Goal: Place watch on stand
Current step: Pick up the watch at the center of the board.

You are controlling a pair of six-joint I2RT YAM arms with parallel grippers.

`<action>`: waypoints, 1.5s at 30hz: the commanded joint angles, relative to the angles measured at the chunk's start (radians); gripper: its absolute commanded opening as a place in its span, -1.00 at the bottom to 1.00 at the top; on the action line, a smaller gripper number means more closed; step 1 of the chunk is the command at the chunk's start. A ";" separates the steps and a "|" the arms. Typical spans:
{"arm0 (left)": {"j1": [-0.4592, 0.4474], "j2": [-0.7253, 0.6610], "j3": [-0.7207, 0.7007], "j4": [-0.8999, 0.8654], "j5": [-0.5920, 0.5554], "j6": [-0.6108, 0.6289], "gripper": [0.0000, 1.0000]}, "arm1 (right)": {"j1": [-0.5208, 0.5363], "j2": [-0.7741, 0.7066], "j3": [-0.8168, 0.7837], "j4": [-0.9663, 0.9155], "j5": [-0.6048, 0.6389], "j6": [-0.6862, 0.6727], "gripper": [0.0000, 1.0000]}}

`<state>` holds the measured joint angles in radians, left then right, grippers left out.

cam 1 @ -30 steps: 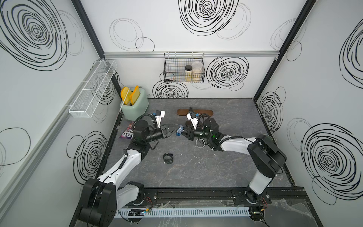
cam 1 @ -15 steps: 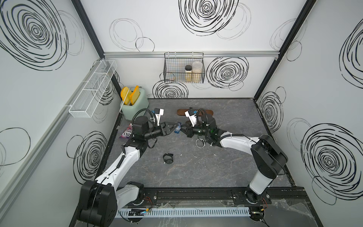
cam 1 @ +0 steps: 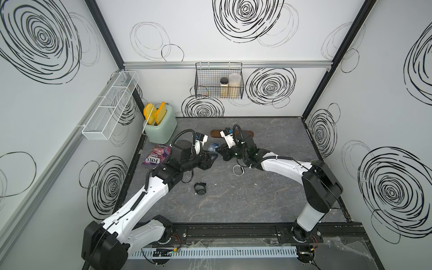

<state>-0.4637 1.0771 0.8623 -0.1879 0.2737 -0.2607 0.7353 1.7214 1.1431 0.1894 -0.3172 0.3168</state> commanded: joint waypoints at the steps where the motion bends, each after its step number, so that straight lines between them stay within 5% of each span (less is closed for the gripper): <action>1: -0.006 0.011 0.036 -0.004 -0.131 0.050 0.26 | -0.001 -0.015 0.022 -0.020 0.011 -0.022 -1.00; 24: -0.010 0.114 0.073 0.075 -0.095 0.017 0.29 | 0.010 -0.023 0.010 -0.007 -0.013 -0.022 -1.00; 45: -0.058 0.188 0.133 -0.008 -0.218 0.026 0.13 | 0.011 -0.026 0.033 -0.031 0.004 -0.043 -1.00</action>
<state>-0.5156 1.2552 0.9569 -0.1886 0.0914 -0.2440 0.7383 1.7214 1.1454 0.1753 -0.3199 0.2955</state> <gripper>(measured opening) 0.571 0.074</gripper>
